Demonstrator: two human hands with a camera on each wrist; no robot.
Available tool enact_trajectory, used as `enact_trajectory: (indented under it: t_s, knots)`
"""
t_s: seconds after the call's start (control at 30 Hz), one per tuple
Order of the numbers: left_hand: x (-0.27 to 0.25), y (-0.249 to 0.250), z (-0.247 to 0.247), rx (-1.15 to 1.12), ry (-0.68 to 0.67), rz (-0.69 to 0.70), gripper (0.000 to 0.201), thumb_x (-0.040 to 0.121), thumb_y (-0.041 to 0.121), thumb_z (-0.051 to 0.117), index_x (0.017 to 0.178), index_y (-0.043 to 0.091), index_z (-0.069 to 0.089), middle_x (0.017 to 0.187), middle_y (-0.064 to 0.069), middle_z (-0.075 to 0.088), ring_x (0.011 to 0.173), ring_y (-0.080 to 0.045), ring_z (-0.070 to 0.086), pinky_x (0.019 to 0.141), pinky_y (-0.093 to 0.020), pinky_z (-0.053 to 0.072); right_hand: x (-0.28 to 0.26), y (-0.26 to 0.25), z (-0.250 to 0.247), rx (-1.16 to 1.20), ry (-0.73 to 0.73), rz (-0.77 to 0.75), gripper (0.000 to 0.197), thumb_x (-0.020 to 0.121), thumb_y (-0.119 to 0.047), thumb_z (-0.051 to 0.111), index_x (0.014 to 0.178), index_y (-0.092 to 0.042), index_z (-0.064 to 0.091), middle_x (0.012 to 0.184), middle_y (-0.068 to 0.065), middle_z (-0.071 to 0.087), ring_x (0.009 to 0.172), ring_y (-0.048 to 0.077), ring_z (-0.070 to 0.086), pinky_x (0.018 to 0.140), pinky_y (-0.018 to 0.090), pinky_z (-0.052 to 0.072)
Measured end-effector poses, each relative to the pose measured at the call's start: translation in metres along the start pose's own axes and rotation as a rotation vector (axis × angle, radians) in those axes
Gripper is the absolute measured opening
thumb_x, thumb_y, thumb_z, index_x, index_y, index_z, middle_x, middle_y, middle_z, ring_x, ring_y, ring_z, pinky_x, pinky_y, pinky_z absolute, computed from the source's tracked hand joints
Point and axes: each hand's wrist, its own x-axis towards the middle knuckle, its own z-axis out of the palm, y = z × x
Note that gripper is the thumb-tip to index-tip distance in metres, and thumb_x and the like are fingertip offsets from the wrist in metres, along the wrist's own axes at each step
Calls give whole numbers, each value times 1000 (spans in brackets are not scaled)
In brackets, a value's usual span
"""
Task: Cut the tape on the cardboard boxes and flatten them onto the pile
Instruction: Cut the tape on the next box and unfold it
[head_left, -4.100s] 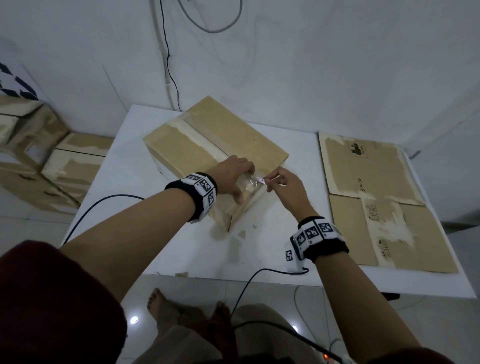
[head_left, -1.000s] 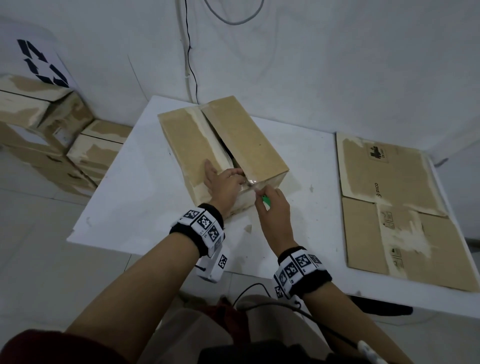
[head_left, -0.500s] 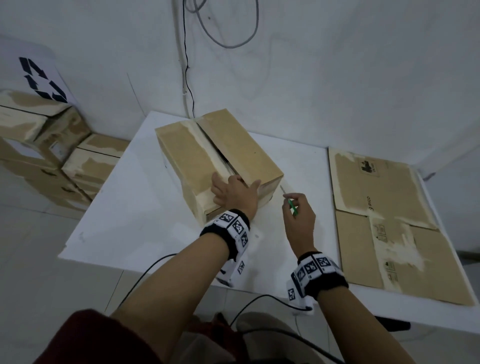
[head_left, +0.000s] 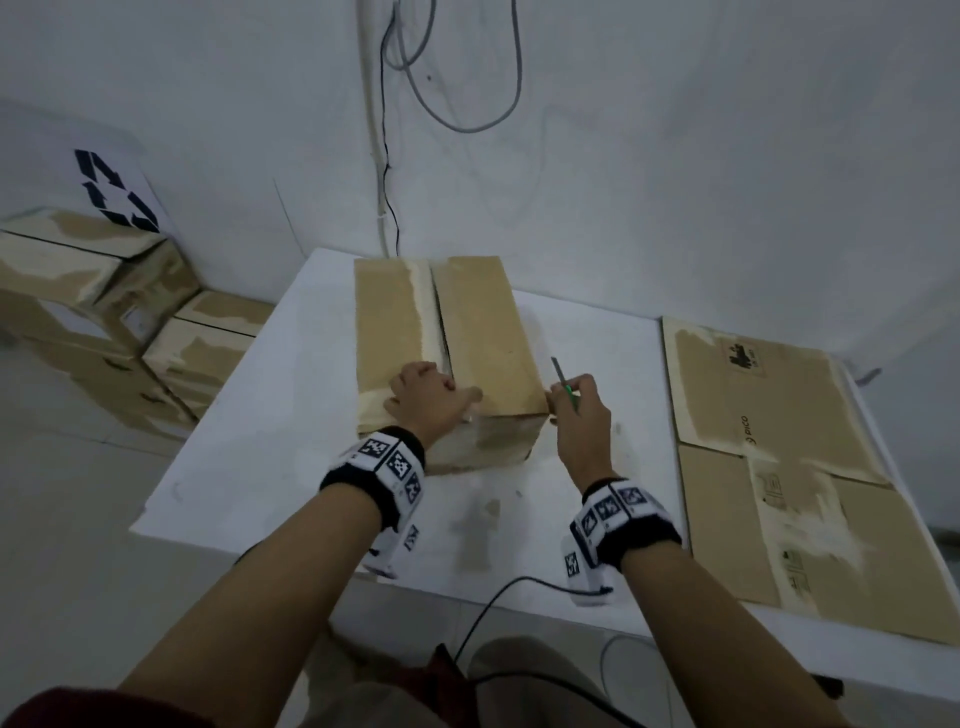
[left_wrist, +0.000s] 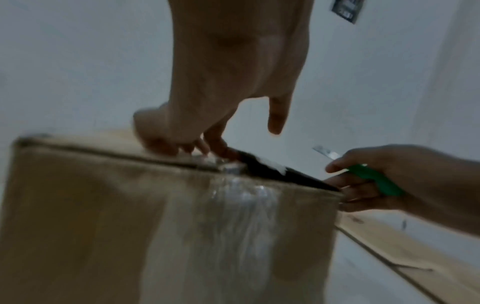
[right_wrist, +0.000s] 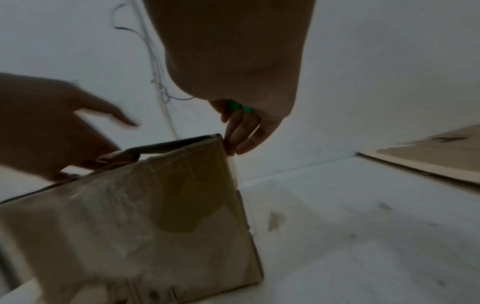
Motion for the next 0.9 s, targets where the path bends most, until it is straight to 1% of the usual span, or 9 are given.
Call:
enact_trajectory:
  t_s: [0.07,0.13,0.23,0.33,0.4,0.5,0.57,0.73,0.9]
  knots:
    - [4,-3,-25,40,-11,-93,99,74,71,59,144,5,33,153,-11,20,141,-32,15,113,-51,13,-28,-7,13,83,-56,-25,18,100,-27,48,87,-14,48,87,10,68,77,23,70,62,45,58]
    - [8,-10,-44,204,11,-119,117,67,79,60,146,2,24,152,-17,17,141,-37,14,113,-54,14,-54,-20,25,154,-204,-38,16,102,-16,48,86,-11,49,88,10,70,66,23,71,51,31,54]
    - [18,-32,-59,253,-1,-9,96,64,64,75,135,13,37,138,-17,29,128,-39,27,106,-52,29,-67,-31,33,133,-318,-112,16,104,-16,45,92,-6,47,81,8,73,59,20,68,50,23,46]
    - [25,-45,-68,311,-101,120,85,64,57,79,129,19,39,131,-12,38,122,-35,33,102,-49,34,-41,-31,31,75,-169,-187,17,105,-20,44,90,-11,46,78,-5,64,61,8,59,55,20,42]
    - [26,-43,-72,433,-165,205,80,66,55,79,127,19,40,127,-8,44,120,-31,39,96,-45,33,-14,-32,23,11,-57,-223,22,104,-25,43,91,-8,46,76,-4,52,63,11,48,58,26,38]
    - [29,-39,-76,564,-225,276,72,69,47,80,123,20,42,123,-3,49,114,-27,43,90,-41,30,28,-17,5,-228,111,-68,21,101,-22,44,100,-3,52,98,12,55,89,30,54,76,41,44]
    - [32,-36,-75,603,-262,314,71,69,43,81,124,19,43,126,-3,49,115,-27,43,92,-40,31,35,-10,-5,-263,162,120,19,101,-22,42,101,-5,49,99,13,58,91,33,57,77,42,45]
    - [29,-20,-63,685,-269,332,76,72,70,64,125,18,50,125,-5,48,119,-27,41,98,-43,29,11,-8,-19,-57,183,201,14,104,-21,39,101,-8,43,83,0,53,77,24,52,58,31,36]
    - [20,-8,-31,627,-222,414,86,65,78,62,120,13,55,123,-8,52,116,-27,44,100,-44,32,-1,0,-22,13,180,265,15,101,-23,44,105,-10,50,103,4,62,90,23,58,75,35,44]
